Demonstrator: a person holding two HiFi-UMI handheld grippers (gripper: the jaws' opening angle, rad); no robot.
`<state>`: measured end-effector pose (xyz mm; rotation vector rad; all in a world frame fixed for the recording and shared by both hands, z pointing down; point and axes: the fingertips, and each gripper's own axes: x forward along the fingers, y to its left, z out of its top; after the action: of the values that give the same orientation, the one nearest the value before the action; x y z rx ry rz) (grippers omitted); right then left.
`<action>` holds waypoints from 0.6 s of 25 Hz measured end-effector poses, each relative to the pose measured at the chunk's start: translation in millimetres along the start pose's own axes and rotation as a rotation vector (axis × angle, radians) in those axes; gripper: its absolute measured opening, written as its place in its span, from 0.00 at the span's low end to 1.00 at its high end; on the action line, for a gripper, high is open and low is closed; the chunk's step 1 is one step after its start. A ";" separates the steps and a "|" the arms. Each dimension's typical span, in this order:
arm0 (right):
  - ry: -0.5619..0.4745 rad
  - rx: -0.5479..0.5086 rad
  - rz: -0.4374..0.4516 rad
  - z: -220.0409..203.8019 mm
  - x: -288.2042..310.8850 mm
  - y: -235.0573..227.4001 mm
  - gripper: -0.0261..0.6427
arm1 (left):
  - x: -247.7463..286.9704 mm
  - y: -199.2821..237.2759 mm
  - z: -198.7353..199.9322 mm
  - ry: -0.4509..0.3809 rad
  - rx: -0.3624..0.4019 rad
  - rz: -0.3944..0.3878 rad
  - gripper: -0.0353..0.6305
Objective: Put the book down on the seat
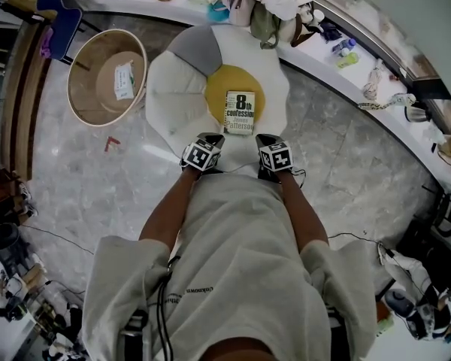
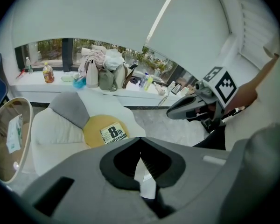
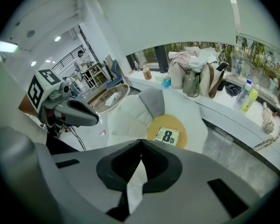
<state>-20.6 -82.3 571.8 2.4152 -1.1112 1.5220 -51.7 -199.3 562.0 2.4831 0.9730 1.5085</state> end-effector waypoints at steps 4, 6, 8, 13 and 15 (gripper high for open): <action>-0.025 0.062 -0.002 -0.2 -4.8 -9.9 0.05 | 1.8 -2.1 9.1 -0.023 0.014 -0.006 0.06; -0.027 0.082 -0.008 -2.3 -6.7 -14.0 0.05 | 2.4 -4.1 10.4 -0.028 0.014 -0.014 0.06; -0.024 0.084 -0.014 -3.1 -7.2 -15.8 0.05 | 2.8 -2.9 11.2 -0.031 0.005 -0.014 0.06; -0.010 0.089 -0.035 -10.1 -9.6 -20.3 0.05 | 1.8 2.6 6.4 -0.045 -0.070 -0.005 0.06; -0.009 0.100 -0.043 -12.2 -10.9 -22.8 0.05 | 1.2 3.6 4.8 -0.053 -0.088 -0.002 0.06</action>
<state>-18.5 -54.6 575.9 2.4951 -1.0006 1.5922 -45.7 -200.3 561.8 2.4473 0.8806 1.4436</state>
